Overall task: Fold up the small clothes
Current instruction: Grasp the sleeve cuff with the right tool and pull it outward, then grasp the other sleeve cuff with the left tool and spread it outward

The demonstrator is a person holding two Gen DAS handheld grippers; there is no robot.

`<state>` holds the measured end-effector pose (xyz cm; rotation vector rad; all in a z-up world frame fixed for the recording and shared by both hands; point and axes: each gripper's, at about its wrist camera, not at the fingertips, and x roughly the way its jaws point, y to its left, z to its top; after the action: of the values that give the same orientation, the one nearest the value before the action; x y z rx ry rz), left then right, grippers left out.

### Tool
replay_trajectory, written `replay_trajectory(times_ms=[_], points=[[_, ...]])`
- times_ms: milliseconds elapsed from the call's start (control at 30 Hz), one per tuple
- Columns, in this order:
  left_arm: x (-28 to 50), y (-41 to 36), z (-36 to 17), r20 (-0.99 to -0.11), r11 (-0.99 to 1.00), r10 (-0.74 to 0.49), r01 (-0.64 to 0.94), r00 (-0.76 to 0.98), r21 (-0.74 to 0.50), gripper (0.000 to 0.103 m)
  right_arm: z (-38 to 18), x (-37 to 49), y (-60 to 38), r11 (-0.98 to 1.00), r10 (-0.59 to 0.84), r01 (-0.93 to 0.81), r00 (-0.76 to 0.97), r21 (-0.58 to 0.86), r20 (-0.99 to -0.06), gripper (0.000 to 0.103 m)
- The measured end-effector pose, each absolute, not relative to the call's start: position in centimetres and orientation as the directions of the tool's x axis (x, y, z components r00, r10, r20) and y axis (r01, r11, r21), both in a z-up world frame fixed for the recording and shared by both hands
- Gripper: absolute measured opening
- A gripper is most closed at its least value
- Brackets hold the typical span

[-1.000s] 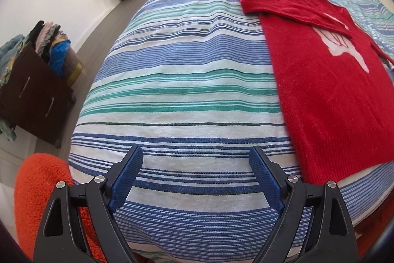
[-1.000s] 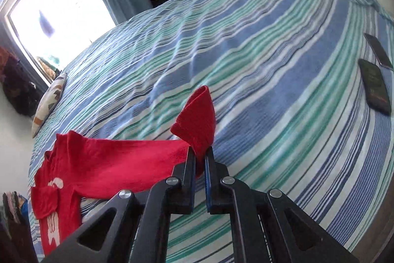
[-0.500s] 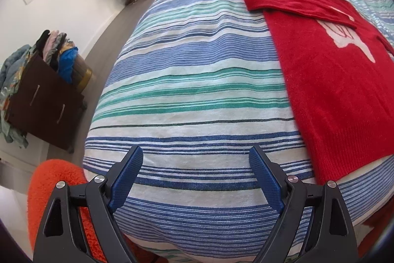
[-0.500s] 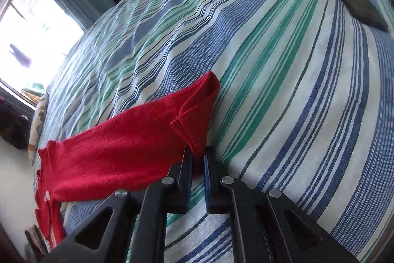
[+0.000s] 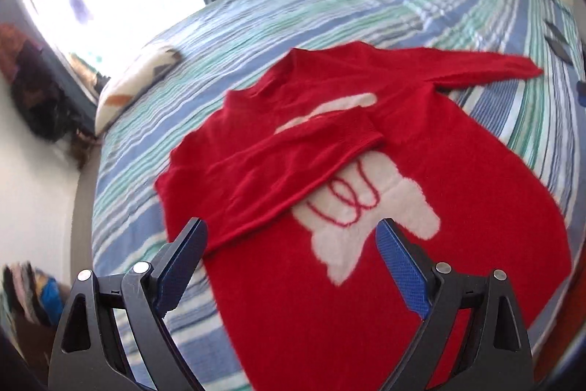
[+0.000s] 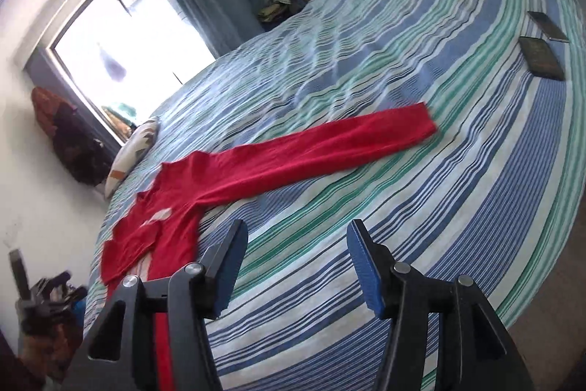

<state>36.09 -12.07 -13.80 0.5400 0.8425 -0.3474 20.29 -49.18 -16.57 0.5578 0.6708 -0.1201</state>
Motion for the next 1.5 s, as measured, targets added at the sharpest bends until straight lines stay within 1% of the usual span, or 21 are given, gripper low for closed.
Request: replay_trajectory(times_ms=[33,100,167,233,267,300,333,367,400,467,533,633,767,867,933,1067,1133,1267,1400,1467,1500], points=[[37.1,-13.8,-15.1,-0.790,0.772,-0.065,0.533,0.609,0.347,0.088,-17.0,19.4,-47.0,0.855,0.099,0.244,0.789,0.457,-0.606,0.060],[39.0,-16.4,-17.5,-0.810,0.716,-0.029,0.578,0.586,0.392,0.081,-17.9,17.8,-43.3,0.877,0.125,0.194,0.791,0.440,-0.598,0.060],[40.9,-17.9,-19.2,-0.814,0.705,0.004,0.576,0.580,0.414,0.081,-17.5,17.3,-40.9,0.901,0.144,0.140,0.797,0.412,-0.586,0.060],[42.9,-18.4,-20.0,-0.818,0.741,0.013,0.544,0.574,0.394,0.080,-16.6,16.9,-39.4,0.929,0.131,0.093,0.822,0.358,-0.554,0.060],[43.8,-18.5,-20.2,-0.825,0.769,0.001,0.527,0.566,0.362,0.077,-16.6,17.0,-38.9,0.940,0.122,0.085,0.822,0.332,-0.556,0.061],[44.6,-18.2,-20.4,-0.835,0.800,-0.025,0.511,0.550,0.313,0.054,-16.8,17.3,-38.7,0.942,0.128,0.079,0.814,0.326,-0.567,0.061],[45.5,-17.9,-20.6,-0.855,0.828,-0.045,0.499,0.517,0.258,0.002,-17.2,17.7,-38.6,0.942,0.137,0.075,0.803,0.327,-0.580,0.061],[46.2,-17.5,-20.9,-0.871,0.855,-0.035,0.466,0.490,0.228,0.007,-17.5,18.0,-38.7,0.942,0.137,0.079,0.795,0.325,-0.591,0.061],[46.5,-16.6,-20.4,-0.865,0.887,-0.046,0.419,0.500,0.195,0.004,-17.7,18.3,-38.6,0.943,0.133,0.084,0.792,0.321,-0.596,0.061],[46.8,-13.4,-18.3,-0.838,0.946,-0.070,0.303,0.541,0.117,0.004,-17.7,18.1,-38.5,0.944,0.130,0.085,0.794,0.320,-0.594,0.061],[46.7,-8.0,-15.7,-0.804,0.986,-0.086,0.168,0.588,0.018,0.004,-17.9,18.2,-38.4,0.945,0.127,0.086,0.791,0.314,-0.598,0.061],[45.6,3.3,-13.3,-0.772,0.994,0.000,-0.085,0.636,-0.070,0.004,-17.8,18.2,-38.3,0.948,0.122,0.088,0.788,0.306,-0.604,0.061],[43.3,17.8,-14.8,-0.800,0.919,0.197,-0.391,0.567,-0.052,0.004,-18.0,18.7,-38.0,0.950,0.113,0.097,0.781,0.298,-0.614,0.061],[41.0,24.9,-17.9,-0.840,0.836,0.279,-0.547,0.466,-0.026,0.004,-18.1,18.9,-37.5,0.955,0.105,0.097,0.774,0.281,-0.624,0.061],[39.9,27.5,-20.4,-0.868,0.804,0.278,-0.594,0.412,-0.024,0.004,-18.2,19.2,-36.9,0.962,0.102,0.087,0.766,0.259,-0.635,0.061],[38.5,27.7,-23.2,-0.884,0.797,0.285,-0.604,0.371,0.004,0.003,-18.6,19.5,-35.7,0.977,0.083,0.069,0.747,0.201,-0.659,0.061],[38.2,27.5,-23.8,-0.880,0.797,0.310,-0.604,0.361,0.033,0.002,-18.9,19.5,-35.4,0.980,0.071,0.072,0.739,0.184,-0.670,0.061],[38.6,28.8,-24.5,-0.892,0.779,0.294,-0.627,0.344,0.014,0.002,-19.2,19.4,-35.8,0.977,0.052,0.105,0.732,0.187,-0.680,0.061],[38.9,28.8,-24.5,-0.891,0.796,0.305,-0.604,0.336,0.044,0.002,-19.3,19.3,-36.4,0.970,0.043,0.134,0.728,0.203,-0.684,0.061],[38.8,28.6,-24.4,-0.892,0.806,0.302,-0.590,0.337,0.049,0.003,-19.4,19.4,-36.5,0.969,0.042,0.137,0.724,0.203,-0.688,0.061],[38.7,28.7,-24.4,-0.893,0.807,0.303,-0.588,0.333,0.055,0.009,-19.5,19.5,-36.5,0.970,0.040,0.138,0.721,0.200,-0.692,0.061]])
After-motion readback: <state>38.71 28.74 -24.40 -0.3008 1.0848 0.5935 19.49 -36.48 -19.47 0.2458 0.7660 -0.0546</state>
